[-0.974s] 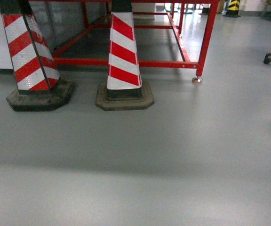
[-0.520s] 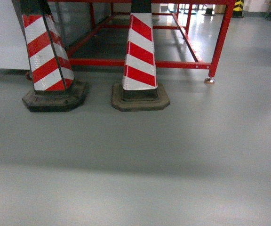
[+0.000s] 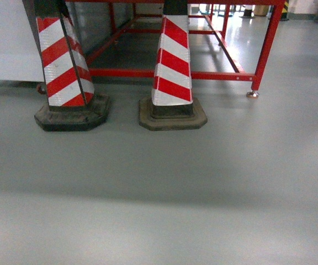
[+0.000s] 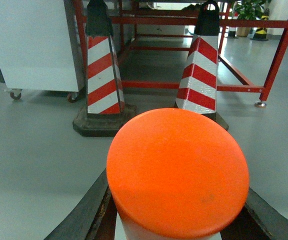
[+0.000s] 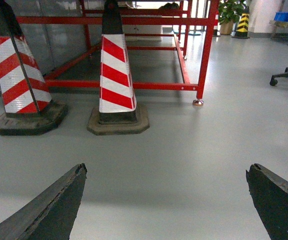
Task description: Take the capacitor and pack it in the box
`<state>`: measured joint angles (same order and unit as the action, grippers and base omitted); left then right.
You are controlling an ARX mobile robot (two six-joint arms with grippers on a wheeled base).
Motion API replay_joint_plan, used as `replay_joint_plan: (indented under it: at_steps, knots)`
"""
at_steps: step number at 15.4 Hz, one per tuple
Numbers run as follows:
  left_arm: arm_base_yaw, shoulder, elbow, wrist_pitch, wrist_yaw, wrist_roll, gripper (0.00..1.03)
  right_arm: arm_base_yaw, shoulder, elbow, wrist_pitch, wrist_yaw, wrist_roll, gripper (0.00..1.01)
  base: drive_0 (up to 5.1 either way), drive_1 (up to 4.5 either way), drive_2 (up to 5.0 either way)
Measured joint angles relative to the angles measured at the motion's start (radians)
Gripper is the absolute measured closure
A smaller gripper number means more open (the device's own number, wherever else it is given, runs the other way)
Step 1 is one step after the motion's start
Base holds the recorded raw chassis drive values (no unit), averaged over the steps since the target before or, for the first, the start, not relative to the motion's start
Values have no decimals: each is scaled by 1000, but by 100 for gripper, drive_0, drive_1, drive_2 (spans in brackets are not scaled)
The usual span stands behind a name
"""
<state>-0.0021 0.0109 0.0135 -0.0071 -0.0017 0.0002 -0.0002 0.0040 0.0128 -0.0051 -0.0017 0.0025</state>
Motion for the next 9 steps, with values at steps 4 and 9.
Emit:
replay_joint_plan:
  at_steps: [4, 9]
  knots:
    - [0, 0, 0, 0, 0, 0, 59, 0, 0, 0, 0, 0, 0, 3, 0, 0, 0]
    - [0, 0, 0, 0, 0, 0, 59, 0, 0, 0, 0, 0, 0, 3, 0, 0, 0]
